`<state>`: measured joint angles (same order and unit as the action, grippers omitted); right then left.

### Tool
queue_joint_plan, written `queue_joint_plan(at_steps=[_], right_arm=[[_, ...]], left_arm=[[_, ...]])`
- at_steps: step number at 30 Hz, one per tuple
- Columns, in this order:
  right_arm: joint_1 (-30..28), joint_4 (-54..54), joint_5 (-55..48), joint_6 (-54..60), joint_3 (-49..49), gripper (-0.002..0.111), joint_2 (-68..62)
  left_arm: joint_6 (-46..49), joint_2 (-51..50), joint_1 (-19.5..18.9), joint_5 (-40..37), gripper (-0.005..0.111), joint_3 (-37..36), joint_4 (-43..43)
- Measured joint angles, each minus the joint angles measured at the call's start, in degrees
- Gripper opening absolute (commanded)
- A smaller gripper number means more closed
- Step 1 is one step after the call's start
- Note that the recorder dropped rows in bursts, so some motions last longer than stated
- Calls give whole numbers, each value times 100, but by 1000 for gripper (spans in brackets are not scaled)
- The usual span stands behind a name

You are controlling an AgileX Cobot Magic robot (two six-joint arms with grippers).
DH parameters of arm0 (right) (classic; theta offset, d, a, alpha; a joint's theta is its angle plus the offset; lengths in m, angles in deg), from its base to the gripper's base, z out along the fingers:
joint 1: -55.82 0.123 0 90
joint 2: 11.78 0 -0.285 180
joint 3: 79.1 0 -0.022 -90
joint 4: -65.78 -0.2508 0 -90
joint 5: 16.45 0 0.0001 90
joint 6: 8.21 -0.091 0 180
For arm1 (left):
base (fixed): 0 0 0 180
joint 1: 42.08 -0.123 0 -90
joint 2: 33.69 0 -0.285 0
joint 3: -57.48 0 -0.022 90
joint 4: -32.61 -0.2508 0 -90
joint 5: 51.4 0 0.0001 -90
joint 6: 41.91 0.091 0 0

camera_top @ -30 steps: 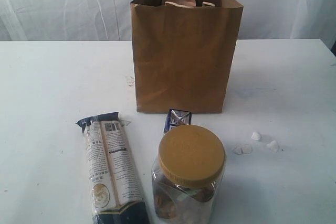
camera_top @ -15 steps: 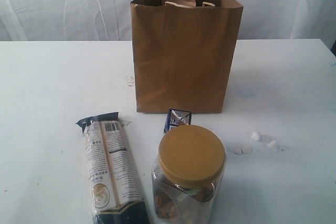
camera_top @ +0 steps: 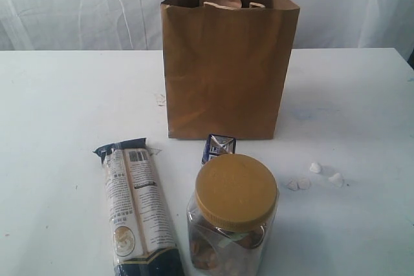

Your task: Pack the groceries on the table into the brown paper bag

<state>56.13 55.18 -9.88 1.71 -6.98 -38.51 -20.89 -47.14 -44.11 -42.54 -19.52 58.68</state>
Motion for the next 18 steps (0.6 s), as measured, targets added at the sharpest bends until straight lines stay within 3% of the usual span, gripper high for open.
queue_joint_plan(at_steps=[9, 14, 18], right_arm=[[41, 0, -412, 67, 482, 0, 1839], [41, 0, -2460, 103, 507, 0, 1874], [41, 43, -2676, 114, 507, 0, 1874]], left_arm=[[0, 0, 0, 0, 0, 0, 0], [0, 0, 0, 0, 0, 0, 0], [0, 0, 0, 0, 0, 0, 0]])
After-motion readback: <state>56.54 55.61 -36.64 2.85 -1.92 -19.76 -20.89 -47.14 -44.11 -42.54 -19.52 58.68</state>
